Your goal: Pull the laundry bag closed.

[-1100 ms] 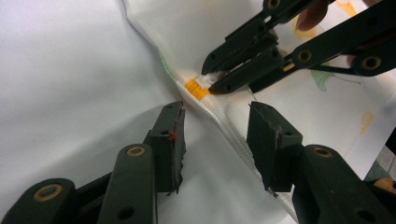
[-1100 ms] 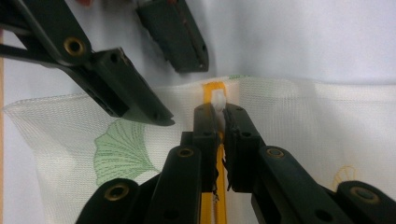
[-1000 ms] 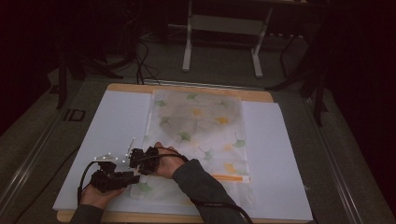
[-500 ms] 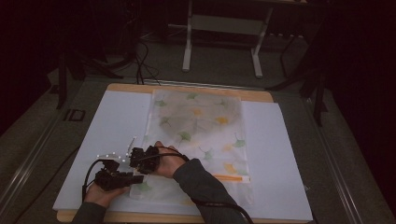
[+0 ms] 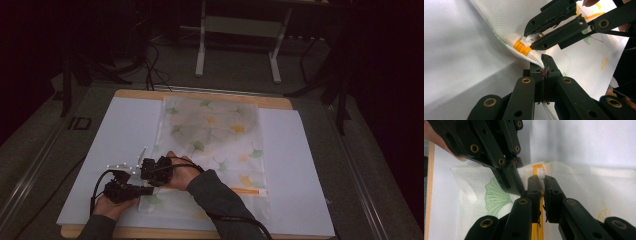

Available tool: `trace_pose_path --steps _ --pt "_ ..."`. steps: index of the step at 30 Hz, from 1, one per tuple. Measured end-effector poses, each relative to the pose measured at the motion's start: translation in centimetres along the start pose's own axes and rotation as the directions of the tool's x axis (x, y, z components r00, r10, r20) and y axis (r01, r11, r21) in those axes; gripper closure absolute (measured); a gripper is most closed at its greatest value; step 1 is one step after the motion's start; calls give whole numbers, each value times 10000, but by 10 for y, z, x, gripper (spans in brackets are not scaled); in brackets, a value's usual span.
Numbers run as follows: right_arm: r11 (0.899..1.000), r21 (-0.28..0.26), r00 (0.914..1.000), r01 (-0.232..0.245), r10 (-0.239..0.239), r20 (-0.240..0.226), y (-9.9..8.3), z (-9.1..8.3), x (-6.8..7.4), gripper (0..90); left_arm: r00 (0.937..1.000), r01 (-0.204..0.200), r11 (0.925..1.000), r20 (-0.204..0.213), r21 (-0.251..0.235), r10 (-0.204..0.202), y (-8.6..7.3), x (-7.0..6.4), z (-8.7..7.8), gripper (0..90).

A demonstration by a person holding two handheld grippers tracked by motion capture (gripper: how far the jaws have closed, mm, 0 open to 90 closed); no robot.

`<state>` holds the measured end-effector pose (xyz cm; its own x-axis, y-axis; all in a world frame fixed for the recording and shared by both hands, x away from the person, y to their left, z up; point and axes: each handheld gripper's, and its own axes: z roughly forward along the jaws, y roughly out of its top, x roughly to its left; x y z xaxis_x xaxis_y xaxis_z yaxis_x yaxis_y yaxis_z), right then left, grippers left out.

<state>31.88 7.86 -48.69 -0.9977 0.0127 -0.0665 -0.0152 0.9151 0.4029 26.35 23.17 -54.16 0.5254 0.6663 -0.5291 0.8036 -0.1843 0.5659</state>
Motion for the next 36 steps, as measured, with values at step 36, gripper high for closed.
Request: trace_pose_path --steps 36 --pt "9996 269 9999 116 -118 69 -10 2 0 854 9998 3 9991 191 -419 5 0 0 -5 891"
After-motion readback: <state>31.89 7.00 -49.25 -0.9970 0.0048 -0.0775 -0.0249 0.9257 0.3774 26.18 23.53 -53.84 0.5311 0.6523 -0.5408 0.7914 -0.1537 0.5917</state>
